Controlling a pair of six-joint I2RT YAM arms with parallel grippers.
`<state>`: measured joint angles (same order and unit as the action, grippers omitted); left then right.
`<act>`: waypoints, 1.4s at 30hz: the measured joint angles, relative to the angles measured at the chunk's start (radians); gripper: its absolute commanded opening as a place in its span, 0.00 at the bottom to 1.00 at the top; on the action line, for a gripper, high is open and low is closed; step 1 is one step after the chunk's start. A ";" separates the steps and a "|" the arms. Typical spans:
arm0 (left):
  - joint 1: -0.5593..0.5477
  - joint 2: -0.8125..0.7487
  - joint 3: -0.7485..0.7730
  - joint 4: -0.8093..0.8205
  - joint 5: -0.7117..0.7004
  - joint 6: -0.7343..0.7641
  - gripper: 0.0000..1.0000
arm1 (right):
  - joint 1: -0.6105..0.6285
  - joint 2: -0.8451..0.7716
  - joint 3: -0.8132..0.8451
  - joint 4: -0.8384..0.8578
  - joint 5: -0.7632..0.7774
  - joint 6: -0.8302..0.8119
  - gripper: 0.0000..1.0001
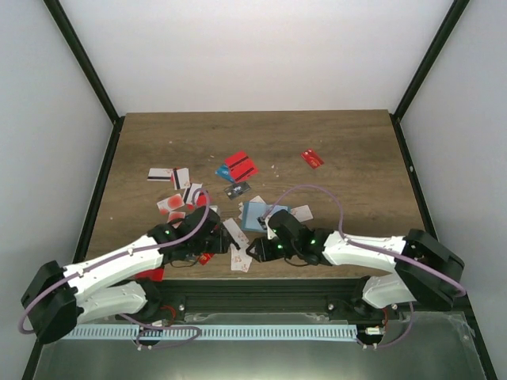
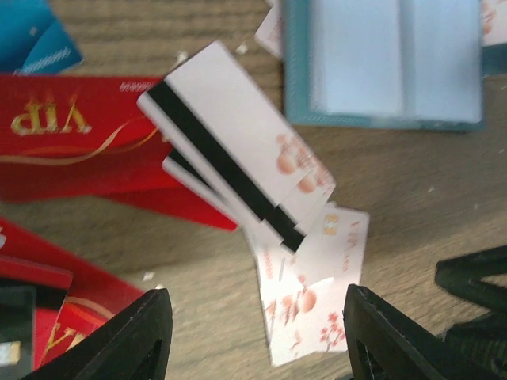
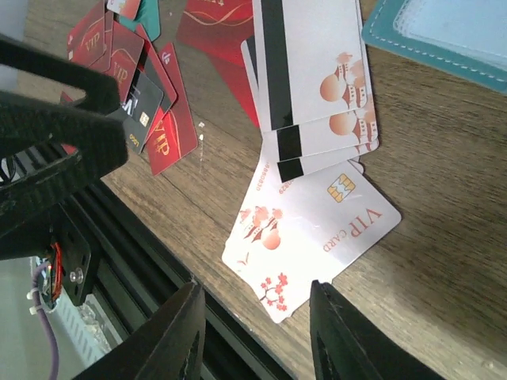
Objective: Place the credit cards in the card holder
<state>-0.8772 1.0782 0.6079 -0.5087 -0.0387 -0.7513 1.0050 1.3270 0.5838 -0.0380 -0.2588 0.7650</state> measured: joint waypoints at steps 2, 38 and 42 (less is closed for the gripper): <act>0.000 -0.016 -0.009 -0.035 0.000 -0.008 0.61 | 0.002 0.018 -0.010 0.032 -0.002 0.015 0.46; -0.187 0.323 -0.154 0.567 0.401 0.098 0.48 | -0.018 -0.028 -0.233 0.176 -0.097 0.077 0.46; -0.216 0.346 -0.148 0.598 0.399 0.097 0.48 | -0.020 -0.081 -0.259 0.136 -0.118 0.090 0.45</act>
<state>-1.0931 1.4242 0.4603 0.0891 0.3603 -0.6544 0.9848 1.2461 0.3244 0.0978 -0.3771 0.8555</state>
